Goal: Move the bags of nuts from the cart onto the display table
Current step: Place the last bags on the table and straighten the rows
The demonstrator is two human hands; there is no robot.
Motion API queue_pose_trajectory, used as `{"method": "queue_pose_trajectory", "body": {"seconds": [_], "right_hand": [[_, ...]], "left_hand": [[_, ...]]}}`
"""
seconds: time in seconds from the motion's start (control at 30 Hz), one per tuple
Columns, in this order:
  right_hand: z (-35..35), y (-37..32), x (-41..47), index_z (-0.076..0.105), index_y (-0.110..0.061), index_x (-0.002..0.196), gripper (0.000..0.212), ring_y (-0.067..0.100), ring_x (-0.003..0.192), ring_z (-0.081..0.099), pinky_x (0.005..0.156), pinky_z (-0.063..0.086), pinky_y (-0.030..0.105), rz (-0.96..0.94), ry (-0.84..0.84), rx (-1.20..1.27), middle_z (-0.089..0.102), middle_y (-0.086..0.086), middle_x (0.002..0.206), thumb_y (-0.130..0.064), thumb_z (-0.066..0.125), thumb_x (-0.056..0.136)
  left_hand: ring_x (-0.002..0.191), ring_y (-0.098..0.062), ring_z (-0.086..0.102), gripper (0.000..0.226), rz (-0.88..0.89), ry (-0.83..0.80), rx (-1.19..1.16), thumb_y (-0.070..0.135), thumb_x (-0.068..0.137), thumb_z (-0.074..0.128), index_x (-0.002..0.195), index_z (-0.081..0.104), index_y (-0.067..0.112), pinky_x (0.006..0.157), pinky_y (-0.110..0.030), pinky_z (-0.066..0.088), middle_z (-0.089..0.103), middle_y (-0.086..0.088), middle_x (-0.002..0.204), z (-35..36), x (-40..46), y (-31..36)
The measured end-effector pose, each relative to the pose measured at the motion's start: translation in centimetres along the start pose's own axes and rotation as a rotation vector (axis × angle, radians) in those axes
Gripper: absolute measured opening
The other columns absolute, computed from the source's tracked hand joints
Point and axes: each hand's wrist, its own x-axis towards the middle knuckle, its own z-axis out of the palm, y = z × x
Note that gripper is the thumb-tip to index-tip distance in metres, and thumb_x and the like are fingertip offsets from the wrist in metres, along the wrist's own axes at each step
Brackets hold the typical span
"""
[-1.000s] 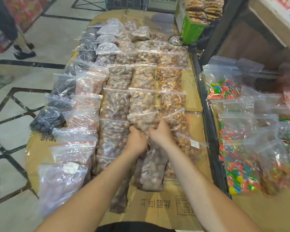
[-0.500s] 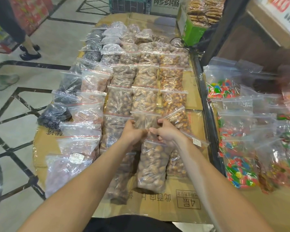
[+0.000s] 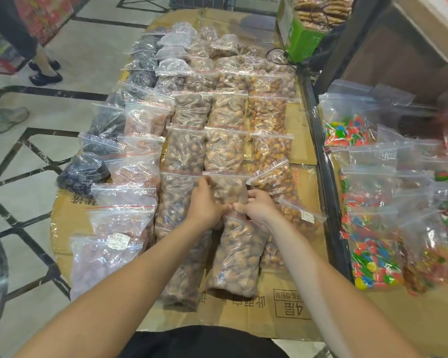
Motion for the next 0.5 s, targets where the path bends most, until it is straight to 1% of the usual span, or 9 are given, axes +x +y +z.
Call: {"method": "queue_pose_trajectory", "body": {"seconds": [0.07, 0.13, 0.17, 0.2, 0.27, 0.33, 0.37, 0.43, 0.5], "right_hand": [[0.4, 0.4, -0.1, 0.052, -0.012, 0.135, 0.057, 0.019, 0.096, 0.072, 0.089, 0.06, 0.041, -0.055, 0.069, -0.05, 0.073, 0.003, 0.106, -0.01, 0.082, 0.086], [0.5, 0.7, -0.5, 0.047, -0.017, 0.136, 0.058, 0.013, 0.089, 0.069, 0.083, 0.058, 0.035, -0.13, 0.109, -0.122, 0.069, -0.002, 0.099, -0.016, 0.081, 0.088], [0.6, 0.7, -0.8, 0.044, -0.018, 0.137, 0.059, 0.011, 0.088, 0.067, 0.077, 0.055, 0.031, -0.169, 0.11, -0.154, 0.068, -0.003, 0.098, -0.017, 0.079, 0.089], [0.7, 0.7, -1.0, 0.042, -0.019, 0.139, 0.061, 0.014, 0.092, 0.068, 0.077, 0.054, 0.031, -0.204, 0.109, -0.187, 0.068, -0.002, 0.101, -0.018, 0.078, 0.09], [0.7, 0.8, -1.5, 0.039, -0.023, 0.147, 0.068, 0.023, 0.117, 0.065, 0.094, 0.054, 0.04, -0.283, 0.112, -0.273, 0.066, 0.003, 0.126, -0.021, 0.077, 0.091], [0.8, 1.0, -2.1, 0.031, -0.027, 0.157, 0.075, 0.025, 0.142, 0.046, 0.114, 0.043, 0.044, -0.38, 0.077, -0.401, 0.046, 0.004, 0.157, -0.023, 0.073, 0.095], [0.7, 1.0, -2.3, 0.026, -0.029, 0.161, 0.078, 0.026, 0.15, 0.036, 0.12, 0.036, 0.044, -0.411, 0.047, -0.466, 0.033, 0.006, 0.165, -0.024, 0.069, 0.097], [0.5, 0.6, -2.4, 0.013, -0.029, 0.165, 0.077, 0.034, 0.157, 0.017, 0.125, 0.025, 0.046, -0.412, -0.016, -0.658, 0.006, 0.009, 0.173, -0.03, 0.059, 0.104], [0.5, 0.2, -2.5, 0.006, -0.025, 0.166, 0.072, 0.043, 0.157, 0.009, 0.125, 0.024, 0.051, -0.381, -0.048, -0.876, -0.009, 0.011, 0.173, -0.033, 0.048, 0.108]], "left_hand": [[0.129, -0.023, 0.048, 0.072, 0.118, -0.007, 0.131, 0.018, 0.086, 0.08, 0.144, 0.037, 0.01, 0.095, -0.023, 0.038, 0.044, -0.007, 0.142, -0.4, -0.3, 0.1], [0.132, -0.026, 0.047, 0.057, 0.273, -0.02, 0.307, 0.008, 0.093, 0.065, 0.145, 0.04, 0.007, 0.094, -0.021, 0.038, 0.039, -0.011, 0.15, -0.9, -0.4, -0.1], [0.132, -0.029, 0.049, 0.056, 0.351, -0.037, 0.411, 0.004, 0.092, 0.061, 0.145, 0.042, 0.005, 0.095, -0.025, 0.043, 0.038, -0.013, 0.153, -1.0, -0.3, -0.3], [0.133, -0.033, 0.049, 0.058, 0.409, -0.068, 0.534, 0.005, 0.091, 0.06, 0.146, 0.041, 0.006, 0.096, -0.033, 0.048, 0.035, -0.013, 0.156, -1.1, -0.1, -0.6], [0.144, -0.038, 0.037, 0.07, 0.414, -0.156, 0.784, 0.017, 0.093, 0.059, 0.155, 0.028, 0.01, 0.106, -0.049, 0.045, 0.022, -0.009, 0.167, -1.0, 0.2, -1.5], [0.154, -0.039, 0.016, 0.077, 0.351, -0.235, 0.949, 0.026, 0.1, 0.051, 0.163, 0.007, 0.014, 0.118, -0.051, 0.029, 0.002, -0.004, 0.172, -1.0, 0.2, -2.4], [0.156, -0.038, 0.009, 0.078, 0.348, -0.258, 1.01, 0.028, 0.103, 0.048, 0.163, 0.001, 0.015, 0.121, -0.049, 0.023, -0.005, -0.003, 0.172, -1.0, 0.2, -2.7], [0.156, -0.039, 0.002, 0.077, 0.355, -0.274, 1.088, 0.027, 0.105, 0.043, 0.162, -0.006, 0.013, 0.123, -0.047, 0.017, -0.012, -0.004, 0.171, -1.0, -0.1, -2.7], [0.157, -0.039, -0.004, 0.075, 0.349, -0.26, 1.082, 0.02, 0.105, 0.038, 0.161, -0.009, 0.01, 0.125, -0.049, 0.015, -0.016, -0.007, 0.17, -0.6, -0.5, -2.0]]}}
